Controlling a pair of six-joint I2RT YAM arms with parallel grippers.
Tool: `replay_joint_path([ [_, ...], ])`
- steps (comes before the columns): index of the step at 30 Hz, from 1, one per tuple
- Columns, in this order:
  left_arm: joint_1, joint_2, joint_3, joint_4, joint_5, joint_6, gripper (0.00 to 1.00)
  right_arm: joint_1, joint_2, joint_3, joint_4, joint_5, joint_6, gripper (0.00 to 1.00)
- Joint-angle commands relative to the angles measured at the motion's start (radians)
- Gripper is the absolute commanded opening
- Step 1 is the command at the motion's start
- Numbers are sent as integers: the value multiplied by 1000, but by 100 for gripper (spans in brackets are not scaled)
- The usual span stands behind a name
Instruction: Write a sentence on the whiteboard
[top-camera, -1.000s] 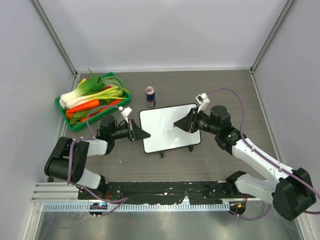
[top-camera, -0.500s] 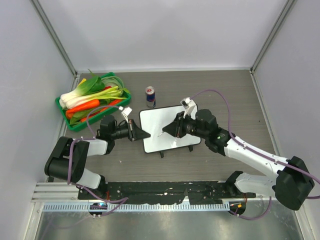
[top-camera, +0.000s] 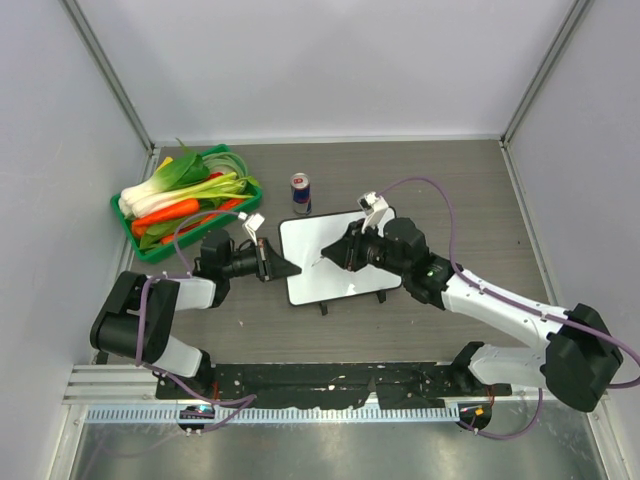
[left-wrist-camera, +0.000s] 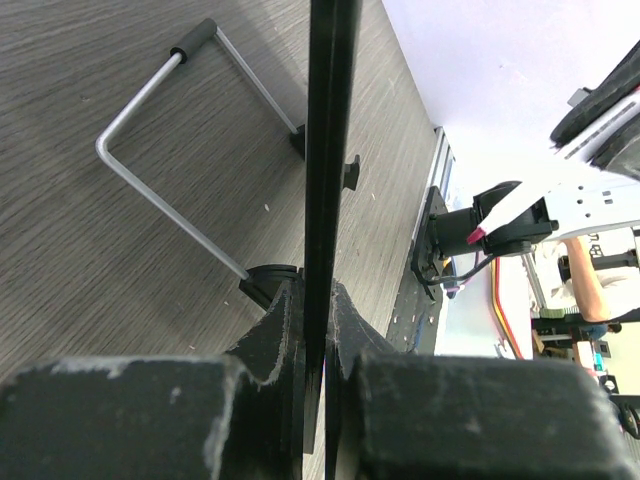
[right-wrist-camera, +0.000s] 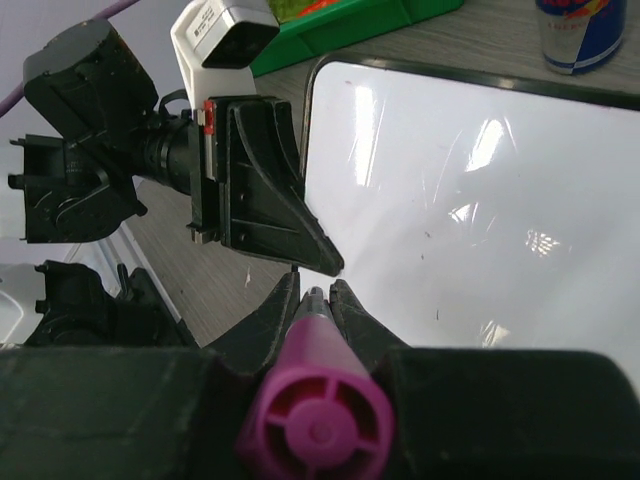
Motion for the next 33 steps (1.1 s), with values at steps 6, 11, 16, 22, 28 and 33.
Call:
replay_joint_path([
  [6, 2, 21, 8, -55, -69, 36, 0, 14, 49, 103, 98, 144, -48, 1],
  [11, 4, 19, 8, -55, -68, 36, 0, 14, 102, 139, 130, 167, -74, 1],
  [16, 4, 21, 8, -53, -66, 36, 0, 18, 159, 171, 167, 176, -84, 1],
  [22, 4, 16, 8, -56, -68, 39, 0, 35, 213, 208, 196, 185, -88, 1],
  [28, 4, 21, 9, -55, -68, 39, 0, 43, 253, 244, 207, 222, -96, 1],
  [33, 4, 27, 12, -56, -65, 39, 0, 51, 286, 264, 221, 228, -101, 1],
])
